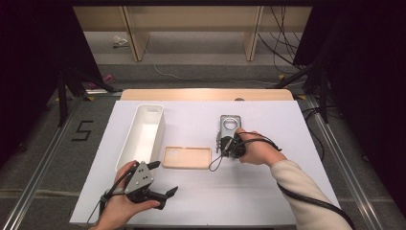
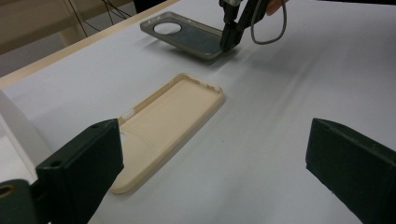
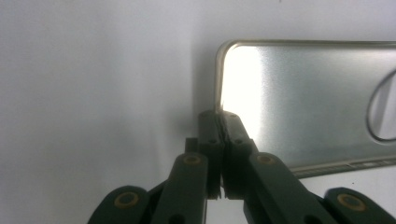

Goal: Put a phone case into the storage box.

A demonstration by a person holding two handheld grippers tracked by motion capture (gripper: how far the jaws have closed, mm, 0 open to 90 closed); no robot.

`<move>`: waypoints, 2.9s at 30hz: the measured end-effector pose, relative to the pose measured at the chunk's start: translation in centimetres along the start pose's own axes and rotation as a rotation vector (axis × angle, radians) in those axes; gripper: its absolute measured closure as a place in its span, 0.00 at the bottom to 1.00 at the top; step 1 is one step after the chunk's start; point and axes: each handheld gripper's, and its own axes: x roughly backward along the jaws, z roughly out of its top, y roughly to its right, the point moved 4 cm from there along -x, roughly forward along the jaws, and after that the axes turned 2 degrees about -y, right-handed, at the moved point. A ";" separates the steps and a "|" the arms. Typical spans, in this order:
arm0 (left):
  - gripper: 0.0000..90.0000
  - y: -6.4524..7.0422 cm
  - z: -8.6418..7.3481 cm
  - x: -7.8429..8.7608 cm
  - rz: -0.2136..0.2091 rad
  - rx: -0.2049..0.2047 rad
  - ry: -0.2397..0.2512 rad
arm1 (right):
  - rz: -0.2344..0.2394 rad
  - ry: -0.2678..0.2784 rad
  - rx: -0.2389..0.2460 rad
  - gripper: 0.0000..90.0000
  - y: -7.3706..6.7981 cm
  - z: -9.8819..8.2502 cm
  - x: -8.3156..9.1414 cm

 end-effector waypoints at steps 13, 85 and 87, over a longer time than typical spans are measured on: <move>0.04 0.0 0.0 0.0 0.002 0.003 0.001 | -0.015 0.117 -0.085 0.99 -0.2 -1.7 2.1; 0.48 -4.5 15.0 -13.1 -0.026 0.317 -0.233 | -0.057 0.611 -0.157 0.99 -9.0 0.5 7.7; 0.49 -4.6 14.9 -13.3 -0.016 0.319 -0.238 | -0.058 0.614 -0.156 0.99 -9.0 0.6 7.7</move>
